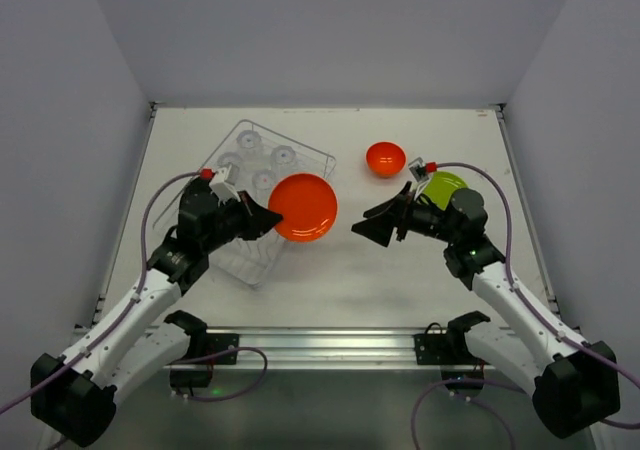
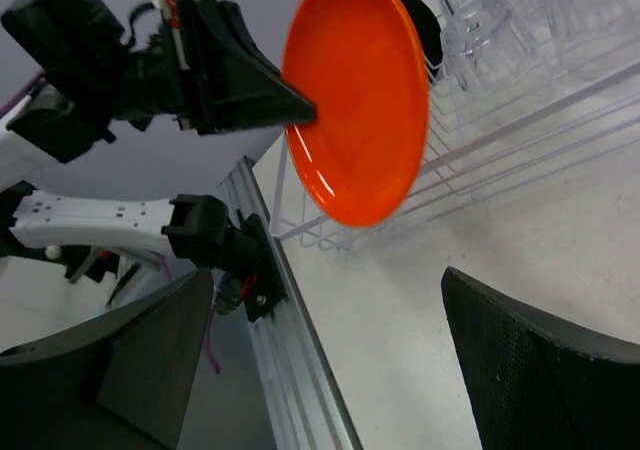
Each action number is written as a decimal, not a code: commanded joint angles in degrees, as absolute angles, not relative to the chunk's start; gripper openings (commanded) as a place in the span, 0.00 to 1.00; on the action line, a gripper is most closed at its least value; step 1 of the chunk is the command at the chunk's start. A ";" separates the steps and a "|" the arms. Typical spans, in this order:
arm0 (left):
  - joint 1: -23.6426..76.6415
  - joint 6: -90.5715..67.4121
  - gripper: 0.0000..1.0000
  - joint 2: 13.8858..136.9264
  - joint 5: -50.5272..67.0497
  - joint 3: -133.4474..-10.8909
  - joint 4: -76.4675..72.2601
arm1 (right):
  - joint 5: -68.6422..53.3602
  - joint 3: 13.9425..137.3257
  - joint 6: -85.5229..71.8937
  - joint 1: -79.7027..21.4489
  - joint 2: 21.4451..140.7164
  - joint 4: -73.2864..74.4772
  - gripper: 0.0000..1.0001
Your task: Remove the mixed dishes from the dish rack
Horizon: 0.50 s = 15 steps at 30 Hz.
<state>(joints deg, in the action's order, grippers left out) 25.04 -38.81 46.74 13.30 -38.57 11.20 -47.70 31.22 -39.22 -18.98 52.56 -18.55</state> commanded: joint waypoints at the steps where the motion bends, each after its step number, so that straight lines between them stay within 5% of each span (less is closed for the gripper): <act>1: 26.71 -57.99 0.00 47.02 24.17 -30.09 -15.88 | -38.87 35.68 -31.40 -22.92 52.29 -13.92 0.96; 12: 30.59 -63.72 0.00 50.63 25.66 -22.59 -27.33 | -26.63 41.22 -23.91 -26.54 56.16 -4.13 0.79; 15: 30.67 -62.49 0.00 50.36 25.05 -22.24 -25.67 | -28.56 41.13 -23.99 -27.07 57.13 -5.18 0.64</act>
